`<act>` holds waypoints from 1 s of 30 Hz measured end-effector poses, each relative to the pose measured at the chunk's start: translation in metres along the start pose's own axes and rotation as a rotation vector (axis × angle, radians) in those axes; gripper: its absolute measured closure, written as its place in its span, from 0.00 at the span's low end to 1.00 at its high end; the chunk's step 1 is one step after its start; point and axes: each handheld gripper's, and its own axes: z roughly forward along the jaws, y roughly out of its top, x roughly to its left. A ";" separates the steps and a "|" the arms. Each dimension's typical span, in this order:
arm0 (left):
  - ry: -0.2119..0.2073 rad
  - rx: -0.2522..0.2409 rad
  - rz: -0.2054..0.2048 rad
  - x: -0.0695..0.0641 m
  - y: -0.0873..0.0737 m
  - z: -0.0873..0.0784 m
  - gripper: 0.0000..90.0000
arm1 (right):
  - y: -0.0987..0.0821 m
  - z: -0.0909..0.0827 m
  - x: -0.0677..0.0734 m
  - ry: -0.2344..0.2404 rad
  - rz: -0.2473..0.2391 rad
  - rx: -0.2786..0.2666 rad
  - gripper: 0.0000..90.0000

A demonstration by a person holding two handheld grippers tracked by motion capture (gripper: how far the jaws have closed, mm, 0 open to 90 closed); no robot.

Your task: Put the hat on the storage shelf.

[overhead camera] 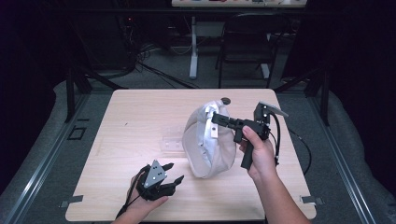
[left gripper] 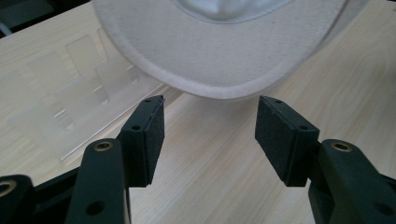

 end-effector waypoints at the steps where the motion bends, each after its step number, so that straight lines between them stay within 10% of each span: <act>1: -0.001 -0.003 0.012 -0.001 0.001 0.000 0.48 | 0.002 0.000 0.001 -0.003 -0.005 0.001 0.92; 19: 0.051 -0.024 0.153 -0.040 0.046 0.037 0.52 | 0.013 0.007 0.010 -0.011 -0.007 -0.045 0.92; 30: 0.110 -0.023 0.150 -0.023 0.049 0.041 0.87 | 0.015 0.007 0.013 -0.020 -0.018 -0.044 0.92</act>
